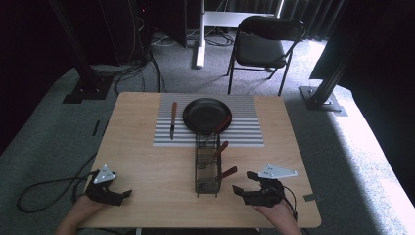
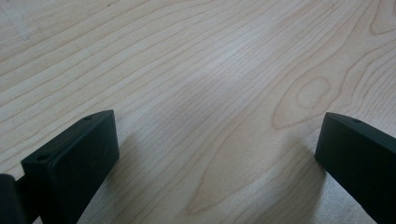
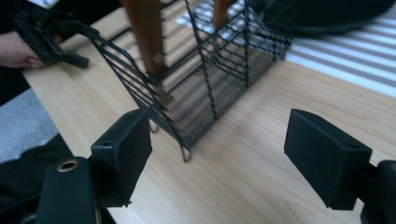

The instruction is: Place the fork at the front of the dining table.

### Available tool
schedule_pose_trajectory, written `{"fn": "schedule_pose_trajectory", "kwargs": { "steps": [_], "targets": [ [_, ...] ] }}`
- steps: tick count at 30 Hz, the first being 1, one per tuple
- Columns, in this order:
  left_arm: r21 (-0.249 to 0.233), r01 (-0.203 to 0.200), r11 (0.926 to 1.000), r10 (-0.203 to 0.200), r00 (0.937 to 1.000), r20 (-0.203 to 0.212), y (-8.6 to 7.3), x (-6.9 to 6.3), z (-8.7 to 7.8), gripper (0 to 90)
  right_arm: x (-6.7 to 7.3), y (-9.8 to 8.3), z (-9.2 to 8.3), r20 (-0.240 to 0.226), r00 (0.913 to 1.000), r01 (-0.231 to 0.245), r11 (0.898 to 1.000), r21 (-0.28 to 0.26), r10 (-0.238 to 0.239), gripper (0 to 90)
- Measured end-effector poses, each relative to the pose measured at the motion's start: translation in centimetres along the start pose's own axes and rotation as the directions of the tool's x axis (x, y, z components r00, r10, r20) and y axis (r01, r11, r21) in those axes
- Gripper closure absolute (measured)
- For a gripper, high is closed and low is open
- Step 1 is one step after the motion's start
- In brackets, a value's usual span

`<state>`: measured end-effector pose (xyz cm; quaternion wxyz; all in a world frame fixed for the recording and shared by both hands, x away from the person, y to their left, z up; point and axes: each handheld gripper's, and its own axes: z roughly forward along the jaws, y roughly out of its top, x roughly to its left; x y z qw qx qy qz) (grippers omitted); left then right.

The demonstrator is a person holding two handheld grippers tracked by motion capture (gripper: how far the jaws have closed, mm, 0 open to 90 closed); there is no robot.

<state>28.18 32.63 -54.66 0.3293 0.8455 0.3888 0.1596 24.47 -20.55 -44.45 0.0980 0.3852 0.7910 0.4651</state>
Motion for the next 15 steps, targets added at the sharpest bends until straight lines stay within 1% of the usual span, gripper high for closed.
{"fn": "schedule_pose_trajectory", "kwargs": {
  "steps": [6,10,11,13,15],
  "targets": [
    [0.002,0.0,1.0,0.0,1.0,0.0,0.0,0.0,0.0,0.0,1.1,1.5,0.3,-0.024,0.9997,0.009,1.0,-0.02,-0.01,25.4],
    [0.001,0.0,1.0,0.0,1.0,0.0,0.0,0.0,0.0,0.0,1.4,2.2,0.5,-0.028,0.9994,0.02,1.0,-0.023,-0.02,25.5],
    [0.0,0.0,1.0,0.0,1.0,0.0,0.0,0.0,0.0,0.0,1.5,2.7,0.7,-0.032,0.9993,0.018,0.999,-0.029,-0.019,29.3],
    [0.0,0.0,1.0,0.0,1.0,0.0,0.0,0.0,0.0,0.0,1.5,3.1,0.9,-0.036,0.9991,0.02,0.999,-0.03,-0.021,31.1],
    [0.0,0.0,1.0,0.0,1.0,0.0,0.0,0.0,0.0,0.0,1.6,3.5,1.1,-0.039,0.9991,0.013,0.999,-0.029,-0.015,34.0]
  ]
}}
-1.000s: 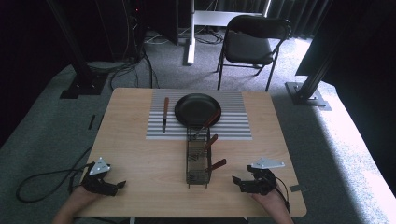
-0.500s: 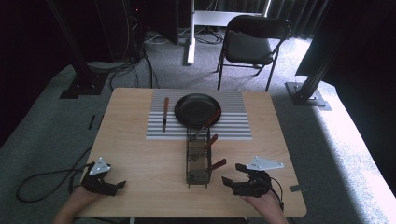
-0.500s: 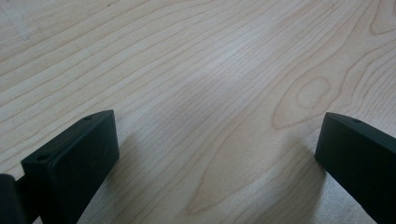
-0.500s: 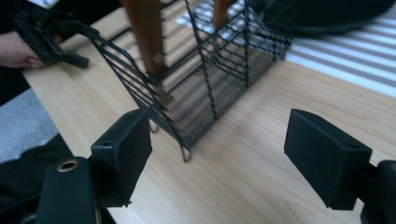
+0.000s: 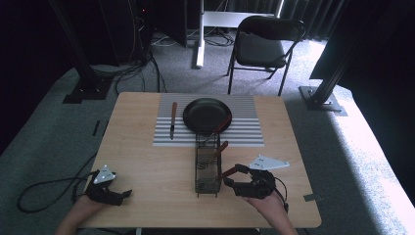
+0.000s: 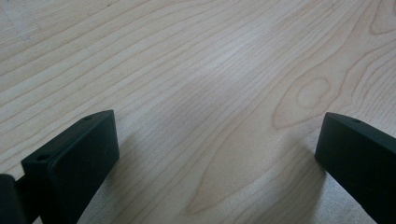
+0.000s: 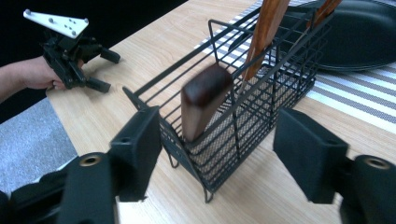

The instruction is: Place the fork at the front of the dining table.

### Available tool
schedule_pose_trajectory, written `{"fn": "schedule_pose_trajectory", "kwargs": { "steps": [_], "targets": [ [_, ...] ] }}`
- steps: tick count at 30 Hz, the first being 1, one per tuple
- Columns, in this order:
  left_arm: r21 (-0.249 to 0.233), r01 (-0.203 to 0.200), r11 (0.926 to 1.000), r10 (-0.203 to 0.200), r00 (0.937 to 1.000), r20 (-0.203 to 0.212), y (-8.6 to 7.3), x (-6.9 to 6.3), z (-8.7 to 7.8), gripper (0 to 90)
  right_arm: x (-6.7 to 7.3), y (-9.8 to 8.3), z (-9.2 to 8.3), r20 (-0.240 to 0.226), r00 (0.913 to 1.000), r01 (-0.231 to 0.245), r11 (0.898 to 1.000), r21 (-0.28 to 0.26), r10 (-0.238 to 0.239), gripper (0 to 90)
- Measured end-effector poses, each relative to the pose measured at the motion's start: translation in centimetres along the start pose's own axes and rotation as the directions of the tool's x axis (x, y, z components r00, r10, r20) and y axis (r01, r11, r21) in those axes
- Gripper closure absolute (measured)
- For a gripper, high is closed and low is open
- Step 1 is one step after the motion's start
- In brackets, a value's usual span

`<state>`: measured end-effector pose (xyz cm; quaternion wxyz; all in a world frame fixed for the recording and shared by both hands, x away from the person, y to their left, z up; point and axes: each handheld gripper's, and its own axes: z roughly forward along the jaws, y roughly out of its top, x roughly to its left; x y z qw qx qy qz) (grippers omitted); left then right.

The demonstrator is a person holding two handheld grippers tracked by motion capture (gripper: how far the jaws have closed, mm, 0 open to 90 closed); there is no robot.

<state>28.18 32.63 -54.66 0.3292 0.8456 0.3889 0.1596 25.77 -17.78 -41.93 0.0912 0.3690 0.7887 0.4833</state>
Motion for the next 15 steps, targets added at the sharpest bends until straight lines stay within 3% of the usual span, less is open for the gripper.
{"fn": "schedule_pose_trajectory", "kwargs": {
  "steps": [8,15],
  "targets": [
    [0.0,0.0,1.0,0.0,1.0,0.0,0.0,0.0,0.0,0.0,0.3,0.0,1.3,0.006,0.9991,-0.043,0.999,0.025,0.043,51.4],
    [0.0,0.0,1.0,0.0,1.0,0.0,0.0,0.0,0.0,0.0,-0.1,0.0,1.8,-0.026,0.9938,-0.107,0.994,0.032,0.108,64.3]
  ]
}}
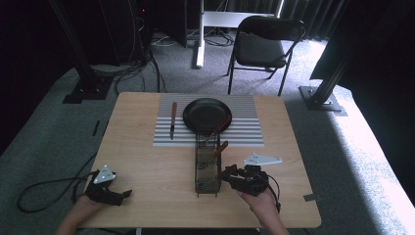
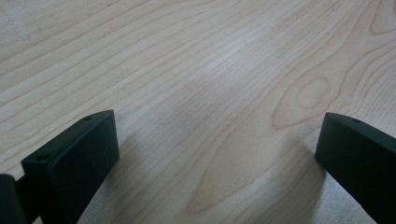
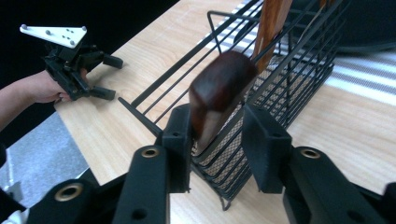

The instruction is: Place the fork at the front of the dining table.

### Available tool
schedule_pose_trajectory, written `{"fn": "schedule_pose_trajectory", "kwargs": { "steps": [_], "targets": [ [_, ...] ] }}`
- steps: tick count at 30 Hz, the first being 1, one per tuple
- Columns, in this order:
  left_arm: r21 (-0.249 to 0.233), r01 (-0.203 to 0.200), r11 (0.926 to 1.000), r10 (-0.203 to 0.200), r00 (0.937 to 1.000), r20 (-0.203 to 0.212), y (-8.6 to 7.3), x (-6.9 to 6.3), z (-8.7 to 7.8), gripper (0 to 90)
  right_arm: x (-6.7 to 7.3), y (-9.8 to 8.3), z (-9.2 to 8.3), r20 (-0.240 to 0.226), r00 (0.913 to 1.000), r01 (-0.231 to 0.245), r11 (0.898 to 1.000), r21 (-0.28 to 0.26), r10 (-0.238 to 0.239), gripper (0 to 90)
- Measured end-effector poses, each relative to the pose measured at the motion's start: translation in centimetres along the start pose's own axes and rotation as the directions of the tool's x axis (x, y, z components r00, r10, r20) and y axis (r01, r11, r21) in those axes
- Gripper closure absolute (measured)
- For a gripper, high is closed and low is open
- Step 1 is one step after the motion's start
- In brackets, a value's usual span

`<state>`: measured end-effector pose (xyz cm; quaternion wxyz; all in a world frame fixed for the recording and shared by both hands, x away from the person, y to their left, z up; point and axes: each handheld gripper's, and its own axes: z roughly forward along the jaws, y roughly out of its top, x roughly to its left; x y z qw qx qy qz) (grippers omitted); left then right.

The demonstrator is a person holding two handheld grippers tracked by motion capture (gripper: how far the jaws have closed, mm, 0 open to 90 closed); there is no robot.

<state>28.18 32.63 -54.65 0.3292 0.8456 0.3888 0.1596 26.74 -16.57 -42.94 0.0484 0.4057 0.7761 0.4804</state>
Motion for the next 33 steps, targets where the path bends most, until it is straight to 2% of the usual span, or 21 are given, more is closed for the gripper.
{"fn": "schedule_pose_trajectory", "kwargs": {
  "steps": [6,15,18,20,25,33],
  "targets": [
    [0.0,0.0,1.0,0.0,1.0,0.0,0.0,0.0,0.0,0.0,0.0,-0.3,0.3,-0.027,0.9993,-0.024,1.0,0.003,0.024,75.4],
    [0.0,0.0,1.0,0.0,1.0,0.0,0.0,0.0,0.0,0.0,0.1,-0.2,0.2,-0.019,0.9998,-0.007,1.0,0.005,0.008,75.9],
    [0.0,0.0,1.0,0.0,1.0,0.0,0.0,0.0,0.0,0.0,0.2,-0.1,0.1,-0.006,1.0,-0.004,1.0,-0.016,0.004,76.3],
    [0.0,0.0,1.0,0.0,1.0,0.0,0.0,0.0,0.0,0.0,0.2,0.0,0.0,-0.008,1.0,-0.003,1.0,-0.016,0.002,80.5],
    [0.0,0.0,1.0,0.0,1.0,0.0,0.0,0.0,0.0,0.0,0.3,0.3,0.0,0.009,0.9999,0.005,1.0,-0.017,-0.005,80.8],
    [0.0,0.0,1.0,0.0,1.0,0.0,0.0,0.0,0.0,0.0,0.8,1.4,-1.5,0.012,0.9993,0.036,0.998,-0.056,-0.036,80.8]
  ]
}}
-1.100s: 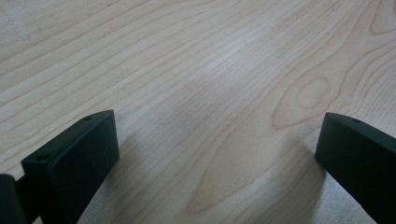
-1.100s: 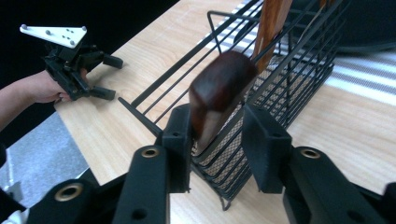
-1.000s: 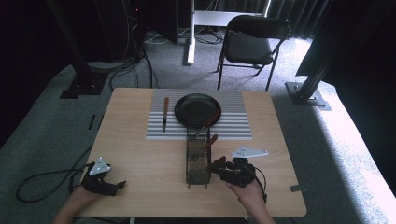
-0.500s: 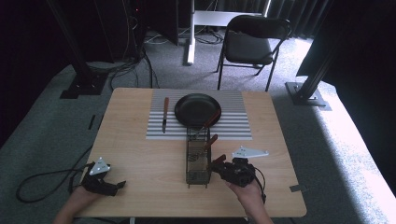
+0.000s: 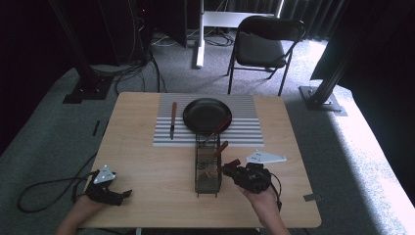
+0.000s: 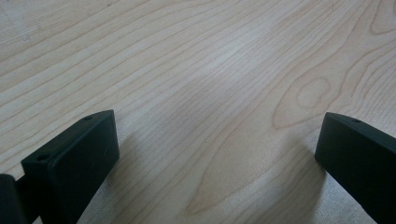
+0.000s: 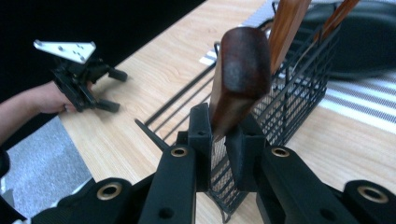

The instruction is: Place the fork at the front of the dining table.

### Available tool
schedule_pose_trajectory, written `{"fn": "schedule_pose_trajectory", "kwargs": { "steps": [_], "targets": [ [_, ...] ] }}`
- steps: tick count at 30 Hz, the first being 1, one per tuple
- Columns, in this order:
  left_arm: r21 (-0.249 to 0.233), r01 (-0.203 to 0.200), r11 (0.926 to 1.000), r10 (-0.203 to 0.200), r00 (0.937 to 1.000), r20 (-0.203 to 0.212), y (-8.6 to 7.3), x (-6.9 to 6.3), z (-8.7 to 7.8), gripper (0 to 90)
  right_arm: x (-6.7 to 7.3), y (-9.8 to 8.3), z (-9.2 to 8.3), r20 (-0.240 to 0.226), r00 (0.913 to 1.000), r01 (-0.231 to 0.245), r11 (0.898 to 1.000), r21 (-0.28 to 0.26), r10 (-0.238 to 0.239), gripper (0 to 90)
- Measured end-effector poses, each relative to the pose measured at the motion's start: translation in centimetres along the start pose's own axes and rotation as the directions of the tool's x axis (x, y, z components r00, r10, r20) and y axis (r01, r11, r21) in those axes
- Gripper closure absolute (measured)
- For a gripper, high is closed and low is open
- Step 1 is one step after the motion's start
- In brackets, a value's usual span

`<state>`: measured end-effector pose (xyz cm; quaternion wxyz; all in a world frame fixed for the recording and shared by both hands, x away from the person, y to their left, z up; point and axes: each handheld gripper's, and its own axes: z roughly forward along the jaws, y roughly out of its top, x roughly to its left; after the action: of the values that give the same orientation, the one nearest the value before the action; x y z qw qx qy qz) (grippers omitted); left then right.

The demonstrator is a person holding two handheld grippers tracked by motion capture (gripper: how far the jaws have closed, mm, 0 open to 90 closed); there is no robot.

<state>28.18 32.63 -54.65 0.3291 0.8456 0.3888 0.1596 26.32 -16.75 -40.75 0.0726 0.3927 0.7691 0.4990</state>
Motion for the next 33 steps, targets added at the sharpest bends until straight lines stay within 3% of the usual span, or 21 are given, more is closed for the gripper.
{"fn": "schedule_pose_trajectory", "kwargs": {
  "steps": [9,19,26,33],
  "targets": [
    [0.0,0.0,1.0,0.0,1.0,0.0,0.0,0.0,0.0,0.0,0.6,1.8,-2.8,0.009,0.9996,0.028,0.997,-0.066,-0.028,80.8],
    [0.0,0.0,1.0,0.0,1.0,0.0,0.0,0.0,0.0,0.0,0.5,3.8,-6.6,0.027,0.9989,0.043,0.986,-0.164,-0.039,80.8],
    [0.0,0.001,1.0,-0.001,1.0,0.001,0.0,0.0,0.0,0.0,-0.3,4.7,-8.8,0.088,0.9954,0.055,0.978,-0.202,-0.038,80.8],
    [0.0,0.001,1.0,-0.001,1.0,0.001,0.0,0.0,0.0,0.0,-3.2,4.7,-9.6,0.143,0.9894,0.003,0.979,-0.206,0.027,80.8]
  ]
}}
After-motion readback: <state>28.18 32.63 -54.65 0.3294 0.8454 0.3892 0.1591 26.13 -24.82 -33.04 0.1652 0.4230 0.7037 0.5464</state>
